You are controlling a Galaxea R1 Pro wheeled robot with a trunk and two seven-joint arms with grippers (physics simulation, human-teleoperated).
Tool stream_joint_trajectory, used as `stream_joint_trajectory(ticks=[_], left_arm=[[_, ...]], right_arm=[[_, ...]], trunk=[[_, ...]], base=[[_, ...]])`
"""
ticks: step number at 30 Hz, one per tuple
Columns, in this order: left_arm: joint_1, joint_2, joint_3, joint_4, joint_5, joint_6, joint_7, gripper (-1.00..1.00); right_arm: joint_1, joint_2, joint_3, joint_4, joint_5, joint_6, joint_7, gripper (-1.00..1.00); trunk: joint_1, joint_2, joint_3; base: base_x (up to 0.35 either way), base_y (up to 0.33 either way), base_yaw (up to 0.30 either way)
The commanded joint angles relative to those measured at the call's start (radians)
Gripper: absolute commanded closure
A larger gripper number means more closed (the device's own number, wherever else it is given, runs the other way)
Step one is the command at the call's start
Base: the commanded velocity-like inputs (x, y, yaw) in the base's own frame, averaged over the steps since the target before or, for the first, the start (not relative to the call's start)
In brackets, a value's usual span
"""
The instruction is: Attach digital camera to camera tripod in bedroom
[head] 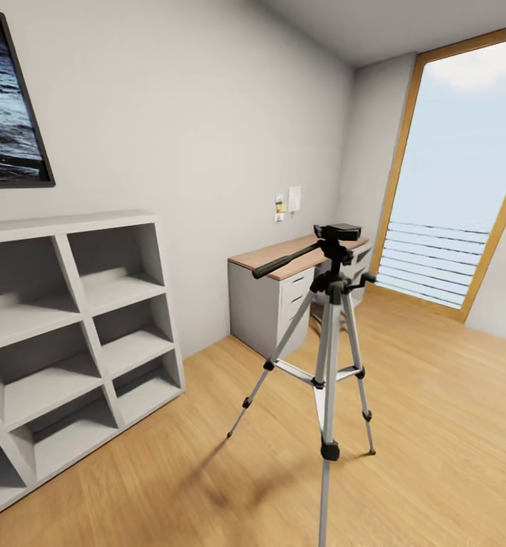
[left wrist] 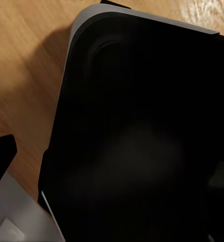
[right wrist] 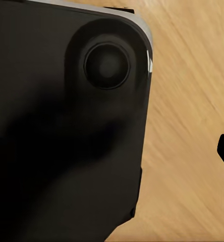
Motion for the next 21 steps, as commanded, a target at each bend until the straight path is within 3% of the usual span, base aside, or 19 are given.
stream_joint_trajectory(ticks=[1,15,21], left_arm=[[0.000,0.000,0.005,-0.001,0.001,-0.002,0.000,-1.00],[0.000,0.000,0.004,-0.001,0.001,-0.002,-0.001,-1.00],[0.000,0.001,0.004,-0.001,0.001,-0.002,-0.001,-1.00]], right_arm=[[0.000,0.000,-0.001,0.000,0.008,-0.003,-0.001,-1.00],[0.000,0.001,-0.001,0.000,0.011,-0.003,0.000,-1.00],[0.000,0.003,0.005,0.000,0.015,-0.004,0.000,-1.00]], trunk=[[0.000,0.000,-0.001],[0.000,0.000,-0.001],[0.000,0.000,-0.001]], base=[[0.000,0.000,-0.246],[0.013,0.000,-0.216],[0.150,0.000,-0.065]])
